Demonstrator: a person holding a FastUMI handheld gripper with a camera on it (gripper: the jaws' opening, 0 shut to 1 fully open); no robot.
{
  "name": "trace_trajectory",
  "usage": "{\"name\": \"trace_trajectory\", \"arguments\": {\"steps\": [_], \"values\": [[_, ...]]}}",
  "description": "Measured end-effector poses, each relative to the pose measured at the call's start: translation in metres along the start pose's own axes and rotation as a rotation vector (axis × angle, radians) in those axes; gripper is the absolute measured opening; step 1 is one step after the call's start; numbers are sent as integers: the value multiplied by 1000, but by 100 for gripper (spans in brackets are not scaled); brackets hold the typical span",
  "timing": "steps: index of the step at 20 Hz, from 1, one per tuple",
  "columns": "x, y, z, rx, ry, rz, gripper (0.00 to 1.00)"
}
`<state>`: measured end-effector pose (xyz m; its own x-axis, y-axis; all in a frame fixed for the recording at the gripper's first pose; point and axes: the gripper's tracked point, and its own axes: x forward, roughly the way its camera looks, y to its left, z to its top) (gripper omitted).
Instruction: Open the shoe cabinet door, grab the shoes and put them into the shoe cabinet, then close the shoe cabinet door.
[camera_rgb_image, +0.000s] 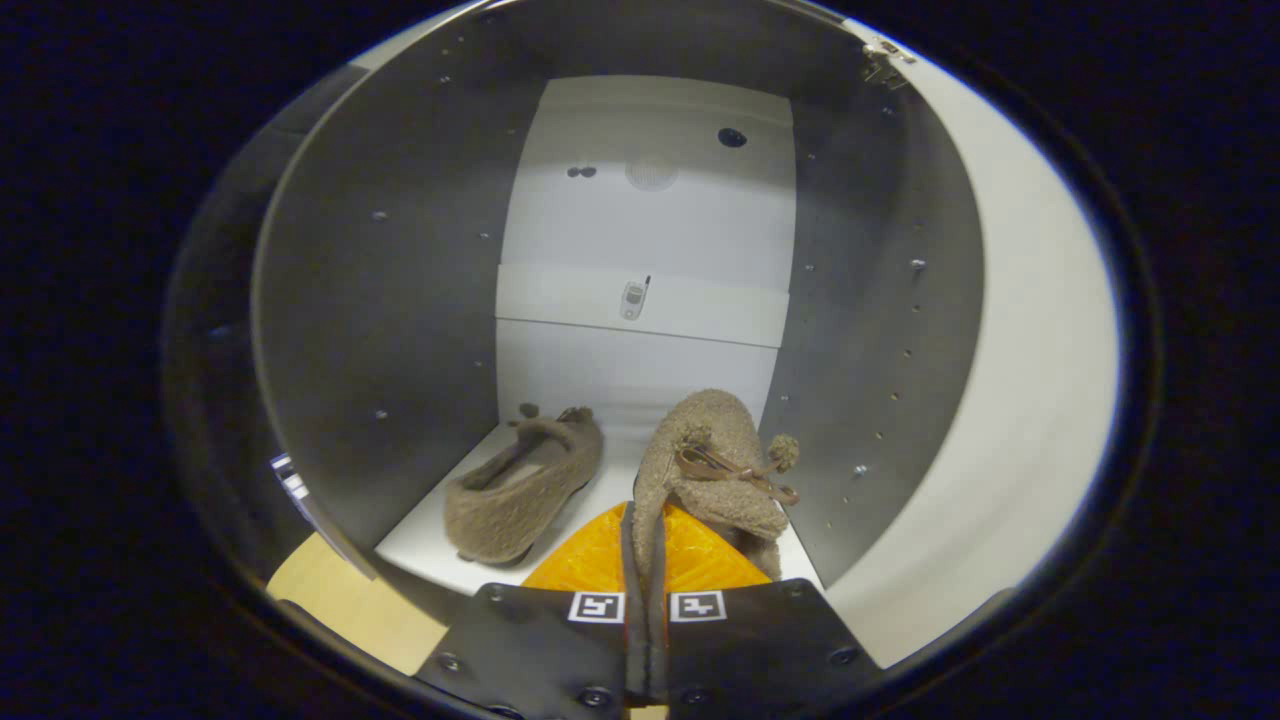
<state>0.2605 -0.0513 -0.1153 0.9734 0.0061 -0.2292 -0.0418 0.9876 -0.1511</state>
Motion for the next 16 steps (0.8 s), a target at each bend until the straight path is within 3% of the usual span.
{"name": "trace_trajectory", "arguments": {"steps": [5,16], "values": [[81,6,-14,-45,72,-1,3],[106,12,-21,-56,84,-3,3]]}}
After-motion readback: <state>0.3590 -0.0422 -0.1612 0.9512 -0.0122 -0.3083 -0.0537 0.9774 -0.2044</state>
